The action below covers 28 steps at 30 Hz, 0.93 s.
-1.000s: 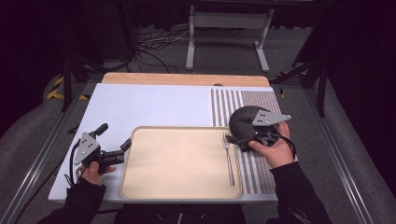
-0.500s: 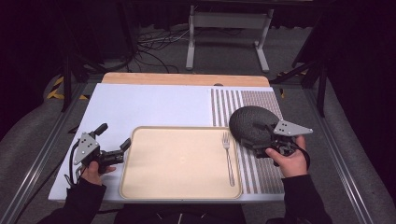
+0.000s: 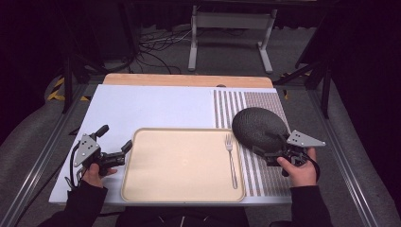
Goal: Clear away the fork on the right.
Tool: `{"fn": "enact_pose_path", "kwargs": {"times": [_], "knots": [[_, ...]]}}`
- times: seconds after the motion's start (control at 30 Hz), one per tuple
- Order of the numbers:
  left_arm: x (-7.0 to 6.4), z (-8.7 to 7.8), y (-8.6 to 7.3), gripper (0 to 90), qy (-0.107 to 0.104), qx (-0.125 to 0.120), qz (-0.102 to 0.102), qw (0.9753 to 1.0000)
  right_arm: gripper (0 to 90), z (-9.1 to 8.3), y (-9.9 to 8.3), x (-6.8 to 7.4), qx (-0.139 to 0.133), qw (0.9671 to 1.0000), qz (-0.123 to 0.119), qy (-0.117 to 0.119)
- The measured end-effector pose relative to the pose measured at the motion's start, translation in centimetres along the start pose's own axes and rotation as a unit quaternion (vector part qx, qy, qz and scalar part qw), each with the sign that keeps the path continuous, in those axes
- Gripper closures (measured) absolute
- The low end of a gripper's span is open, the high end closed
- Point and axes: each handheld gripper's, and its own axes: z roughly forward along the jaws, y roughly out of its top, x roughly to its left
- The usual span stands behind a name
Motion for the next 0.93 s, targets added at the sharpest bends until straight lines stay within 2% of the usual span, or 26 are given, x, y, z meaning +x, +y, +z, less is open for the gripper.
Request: {"fn": "enact_pose_path", "kwargs": {"times": [0.2, 0.53, 0.73, 0.93], "knots": [[0.0, 0.0, 0.0, 0.9, 0.000, -0.002, -0.003, 1.0000, 12.4, -0.5, -1.1, -0.2, 0.003, 0.9999, 0.012, -0.007], [0.1, -0.1, 0.0, 0.9, -0.001, -0.003, -0.004, 1.0000, 12.1, -0.6, -3.0, -0.5, 0.029, 0.9989, 0.032, -0.017], [0.1, -0.1, 0.0, 0.9, -0.001, -0.004, -0.003, 1.0000, 12.1, -0.7, -3.0, -0.6, 0.025, 0.9987, 0.038, -0.025], [0.1, -0.1, 0.0, 0.4, 0.005, -0.005, -0.004, 1.0000, 12.1, -0.7, -2.9, -0.6, 0.024, 0.9987, 0.032, -0.032]]}}
